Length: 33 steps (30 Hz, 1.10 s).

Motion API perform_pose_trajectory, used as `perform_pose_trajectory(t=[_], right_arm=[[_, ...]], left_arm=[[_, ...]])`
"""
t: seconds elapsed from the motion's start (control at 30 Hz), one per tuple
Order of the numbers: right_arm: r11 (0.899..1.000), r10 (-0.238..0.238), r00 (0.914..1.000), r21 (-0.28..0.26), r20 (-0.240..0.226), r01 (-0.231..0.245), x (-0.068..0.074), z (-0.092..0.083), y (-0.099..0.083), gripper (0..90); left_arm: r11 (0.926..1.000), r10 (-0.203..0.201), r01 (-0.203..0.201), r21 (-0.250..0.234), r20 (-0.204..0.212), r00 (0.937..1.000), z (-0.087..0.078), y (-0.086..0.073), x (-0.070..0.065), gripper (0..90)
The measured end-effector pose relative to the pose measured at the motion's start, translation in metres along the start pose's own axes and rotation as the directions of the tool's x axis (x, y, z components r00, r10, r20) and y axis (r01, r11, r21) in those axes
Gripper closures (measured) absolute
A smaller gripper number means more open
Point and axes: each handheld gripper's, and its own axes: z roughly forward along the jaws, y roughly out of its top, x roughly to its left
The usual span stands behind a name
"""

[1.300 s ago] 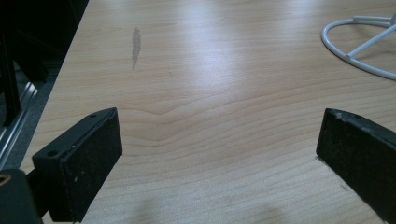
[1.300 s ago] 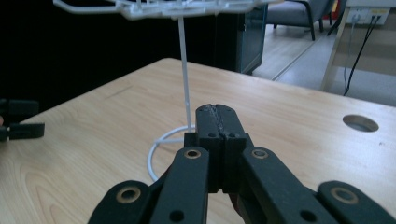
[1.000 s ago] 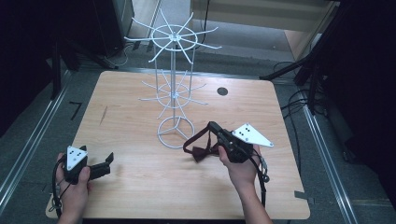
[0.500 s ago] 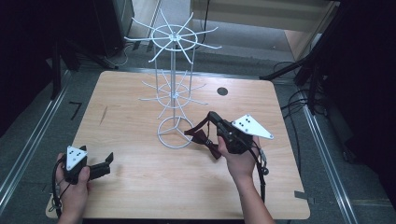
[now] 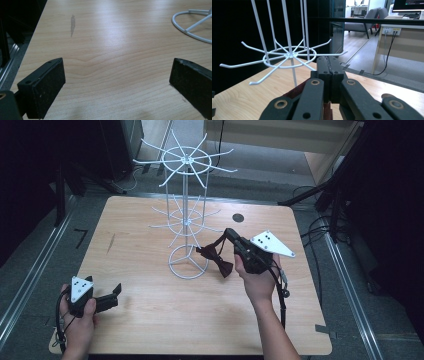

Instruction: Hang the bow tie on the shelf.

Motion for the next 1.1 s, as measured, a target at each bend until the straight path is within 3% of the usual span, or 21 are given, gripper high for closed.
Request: perform_pose_trajectory(t=[0.47,1.1], right_arm=[[1.0,0.013,0.9998,0.022,0.018,-0.013,-0.01,0.02,0.008,90.0],[0.997,0.039,0.9992,0.067,-0.012,-0.038,-0.008,0.042,0.003,90.0]], left_arm=[[1.0,0.0,0.0,0.0,0.001,1.0,0.0,0.0,0.0,0.9],[1.0,-0.001,0.001,0.0,0.003,1.0,0.0,0.0,0.0,0.9]])
